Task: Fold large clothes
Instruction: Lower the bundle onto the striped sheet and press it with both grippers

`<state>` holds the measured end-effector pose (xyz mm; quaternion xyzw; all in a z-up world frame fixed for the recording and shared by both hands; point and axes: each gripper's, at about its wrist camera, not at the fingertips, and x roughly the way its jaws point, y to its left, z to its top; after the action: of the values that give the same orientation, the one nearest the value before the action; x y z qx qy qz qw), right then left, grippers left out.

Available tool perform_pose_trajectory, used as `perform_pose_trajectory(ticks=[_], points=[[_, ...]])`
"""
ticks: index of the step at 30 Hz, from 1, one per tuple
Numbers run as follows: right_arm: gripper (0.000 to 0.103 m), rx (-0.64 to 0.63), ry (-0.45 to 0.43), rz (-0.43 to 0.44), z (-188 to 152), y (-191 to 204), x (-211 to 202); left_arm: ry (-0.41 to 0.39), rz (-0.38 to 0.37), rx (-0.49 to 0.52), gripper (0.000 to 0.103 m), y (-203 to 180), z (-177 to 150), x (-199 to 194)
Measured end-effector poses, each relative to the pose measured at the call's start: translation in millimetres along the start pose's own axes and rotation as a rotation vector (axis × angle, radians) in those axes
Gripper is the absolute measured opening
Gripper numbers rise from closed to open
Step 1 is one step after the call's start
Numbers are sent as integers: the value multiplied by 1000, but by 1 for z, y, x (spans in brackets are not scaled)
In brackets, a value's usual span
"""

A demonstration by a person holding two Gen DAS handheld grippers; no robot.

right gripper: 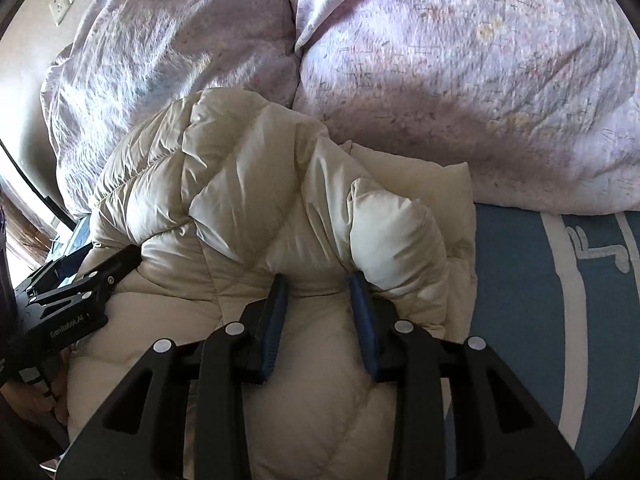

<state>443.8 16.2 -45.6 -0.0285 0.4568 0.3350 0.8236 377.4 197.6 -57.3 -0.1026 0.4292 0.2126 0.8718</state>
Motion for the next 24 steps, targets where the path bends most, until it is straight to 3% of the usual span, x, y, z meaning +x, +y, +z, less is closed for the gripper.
perform_pose_trajectory(ticks=[8, 24], points=[[36, -24, -47, 4, -9, 3, 14, -1, 11, -18, 90, 0, -2, 10], [36, -52, -26, -2, -11, -5, 19, 5, 25, -47, 96, 13, -7, 30]])
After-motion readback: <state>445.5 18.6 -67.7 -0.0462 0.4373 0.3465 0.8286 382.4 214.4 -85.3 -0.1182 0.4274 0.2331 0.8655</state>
